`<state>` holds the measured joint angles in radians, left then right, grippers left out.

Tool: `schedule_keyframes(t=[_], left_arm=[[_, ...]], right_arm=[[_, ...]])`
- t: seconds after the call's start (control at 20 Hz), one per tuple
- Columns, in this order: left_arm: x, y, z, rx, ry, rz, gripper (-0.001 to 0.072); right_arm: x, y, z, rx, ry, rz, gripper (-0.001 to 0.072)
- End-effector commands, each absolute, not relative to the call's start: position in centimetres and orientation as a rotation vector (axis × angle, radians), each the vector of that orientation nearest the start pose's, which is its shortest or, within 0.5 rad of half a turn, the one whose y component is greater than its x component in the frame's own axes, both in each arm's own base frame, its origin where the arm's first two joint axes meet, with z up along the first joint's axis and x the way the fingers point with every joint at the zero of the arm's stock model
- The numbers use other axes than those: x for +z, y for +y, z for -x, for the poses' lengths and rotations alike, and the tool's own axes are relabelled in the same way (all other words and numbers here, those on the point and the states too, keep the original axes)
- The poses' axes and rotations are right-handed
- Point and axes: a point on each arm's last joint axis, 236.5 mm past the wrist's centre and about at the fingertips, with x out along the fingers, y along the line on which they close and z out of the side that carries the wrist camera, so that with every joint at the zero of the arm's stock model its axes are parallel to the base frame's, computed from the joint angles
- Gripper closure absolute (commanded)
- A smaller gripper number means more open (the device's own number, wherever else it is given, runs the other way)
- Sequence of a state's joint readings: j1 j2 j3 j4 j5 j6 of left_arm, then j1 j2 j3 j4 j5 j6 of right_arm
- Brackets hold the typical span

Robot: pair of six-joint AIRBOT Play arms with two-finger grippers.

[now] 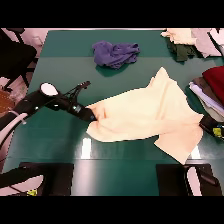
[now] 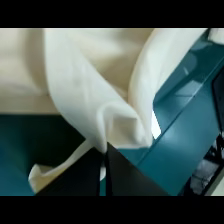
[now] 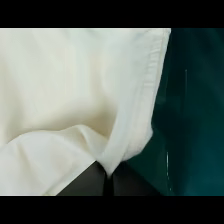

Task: Fold the shirts.

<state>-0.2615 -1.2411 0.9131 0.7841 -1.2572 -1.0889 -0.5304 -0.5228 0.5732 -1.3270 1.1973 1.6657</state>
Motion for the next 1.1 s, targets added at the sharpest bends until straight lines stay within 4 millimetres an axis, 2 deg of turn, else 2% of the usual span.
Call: schedule_keyframes(t=[0.0,0.2,0.25,0.3,0.35,0.5,0.6,0.75,0.9,1.05], left_arm=[[0.7,-17.4,-17.6,-0.865,1.684,0.054,0.0681],[-1.1,-15.4,-10.1,-0.872,1.923,0.093,0.0679],[-1.7,-15.3,-9.5,-0.878,1.938,0.094,0.0525],[-2.2,-15.3,-10.0,-0.854,1.918,0.094,0.0206],[-2.6,-15.3,-11.2,-0.830,1.869,0.083,0.0117],[-3.1,-14.4,-15.7,-0.706,1.729,0.007,0.0117],[-4.2,-13.3,-19.8,-0.577,1.590,-0.030,0.0117],[-3.9,-14.5,-26.7,-0.413,1.350,0.144,0.0116],[-5.5,-16.5,-29.5,-0.361,1.359,0.462,0.0116],[-8.3,-18.2,-30.2,-0.388,1.448,0.685,0.0117]], right_arm=[[2.2,-7.0,-22.2,-0.379,1.009,-0.589,0.0688],[2.4,-7.2,-22.5,-0.389,0.990,-0.599,0.0688],[2.3,-7.1,-22.5,-0.388,0.992,-0.600,0.0688],[2.3,-7.1,-22.5,-0.388,0.993,-0.600,0.0688],[2.3,-7.1,-22.5,-0.388,0.994,-0.600,0.0688],[2.3,-7.1,-22.4,-0.395,0.994,-0.614,0.0688],[2.3,-6.9,-22.4,-0.389,0.997,-0.620,0.0688],[2.7,-6.2,-23.1,-0.361,0.972,-0.655,0.0688],[3.0,-5.7,-23.6,-0.341,0.954,-0.683,0.0688],[3.1,-5.4,-23.7,-0.327,0.953,-0.686,0.0688]])
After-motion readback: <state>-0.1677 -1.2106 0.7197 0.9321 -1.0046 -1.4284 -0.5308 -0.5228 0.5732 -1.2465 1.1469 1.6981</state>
